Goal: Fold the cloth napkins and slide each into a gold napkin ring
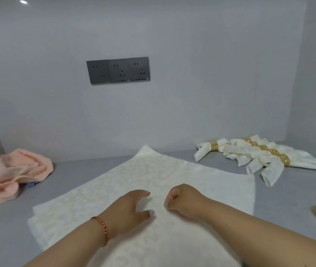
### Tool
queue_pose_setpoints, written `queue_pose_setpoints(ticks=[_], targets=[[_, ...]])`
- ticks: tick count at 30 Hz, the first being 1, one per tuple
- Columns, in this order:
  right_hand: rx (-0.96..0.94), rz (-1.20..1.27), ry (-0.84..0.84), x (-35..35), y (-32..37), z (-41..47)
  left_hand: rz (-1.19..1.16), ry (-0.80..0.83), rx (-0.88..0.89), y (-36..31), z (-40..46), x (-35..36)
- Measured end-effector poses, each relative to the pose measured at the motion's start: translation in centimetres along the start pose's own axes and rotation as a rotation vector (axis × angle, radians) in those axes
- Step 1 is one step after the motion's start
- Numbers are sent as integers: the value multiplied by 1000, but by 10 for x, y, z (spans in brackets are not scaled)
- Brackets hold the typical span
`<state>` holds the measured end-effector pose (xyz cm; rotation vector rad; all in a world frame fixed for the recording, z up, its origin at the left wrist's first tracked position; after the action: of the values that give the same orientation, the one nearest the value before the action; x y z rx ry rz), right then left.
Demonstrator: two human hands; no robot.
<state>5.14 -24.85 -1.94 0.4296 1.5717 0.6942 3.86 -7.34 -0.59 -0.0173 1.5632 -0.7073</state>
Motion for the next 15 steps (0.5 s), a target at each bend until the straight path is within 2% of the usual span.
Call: queue_pose_setpoints(ticks=[7, 15], targets=[[-178, -207, 80, 18, 13, -80, -14, 130, 197, -17, -78, 29], [-251, -119, 251, 23, 9, -144, -95, 211, 280, -33, -96, 47]])
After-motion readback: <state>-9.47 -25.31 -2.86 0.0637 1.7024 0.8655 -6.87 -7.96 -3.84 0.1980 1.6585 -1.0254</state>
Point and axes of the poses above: each hand's wrist, its own z-axis towards the middle knuckle, its own x-axis out of the palm, y = z × x, the point moved 4 cm from there along z, towards the middle knuckle, and after that the axes turned 2 degrees about y, right-handed, at the moved point
